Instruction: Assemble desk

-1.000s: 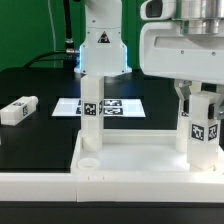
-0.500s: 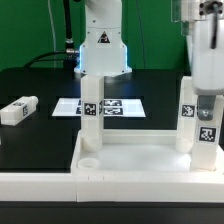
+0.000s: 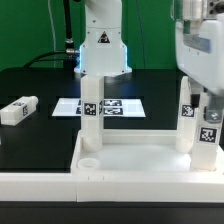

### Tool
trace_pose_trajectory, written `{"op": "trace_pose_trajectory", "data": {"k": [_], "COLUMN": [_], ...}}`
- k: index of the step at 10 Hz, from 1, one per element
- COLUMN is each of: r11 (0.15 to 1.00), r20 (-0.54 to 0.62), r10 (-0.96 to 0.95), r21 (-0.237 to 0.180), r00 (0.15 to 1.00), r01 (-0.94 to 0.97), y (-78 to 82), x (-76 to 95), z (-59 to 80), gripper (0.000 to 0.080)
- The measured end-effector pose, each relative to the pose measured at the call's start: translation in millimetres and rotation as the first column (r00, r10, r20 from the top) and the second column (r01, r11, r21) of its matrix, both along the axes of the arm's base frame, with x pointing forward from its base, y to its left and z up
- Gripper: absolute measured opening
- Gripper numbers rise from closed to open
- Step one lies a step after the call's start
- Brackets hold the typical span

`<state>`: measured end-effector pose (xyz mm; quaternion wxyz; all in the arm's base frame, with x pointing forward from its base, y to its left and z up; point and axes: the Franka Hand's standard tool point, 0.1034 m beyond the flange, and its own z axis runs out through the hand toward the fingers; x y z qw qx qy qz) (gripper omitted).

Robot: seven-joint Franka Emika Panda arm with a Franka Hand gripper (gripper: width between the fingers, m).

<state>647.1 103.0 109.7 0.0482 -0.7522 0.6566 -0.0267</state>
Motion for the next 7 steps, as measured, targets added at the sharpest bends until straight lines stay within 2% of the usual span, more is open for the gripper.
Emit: {"op": "trace_pose_trajectory", "data": {"k": [1, 3, 5, 6, 7], "r11": [0.994, 0.972, 0.912, 0.807, 0.667], "r20": [0.002, 0.004, 0.0, -0.012, -0.023], "r10": [0.108, 0.234, 0.406, 0.586, 0.74], "r21": [-0.014, -0.03, -0.056, -0.087, -0.112], "r00": [0.994, 0.972, 0.914, 0.81, 0.673], "r01": [-0.108, -0.234, -0.406, -0.584, -0.737], "y": [7.0, 3.4, 2.2, 0.1, -2.4], "x": [-1.0, -0.5, -0.3, 0.8, 2.7], "z": [-0.3, -0.6, -0.6, -0.2, -1.8], "gripper": [0.0637, 0.0646, 0.0649, 0.0649, 0.0649]}}
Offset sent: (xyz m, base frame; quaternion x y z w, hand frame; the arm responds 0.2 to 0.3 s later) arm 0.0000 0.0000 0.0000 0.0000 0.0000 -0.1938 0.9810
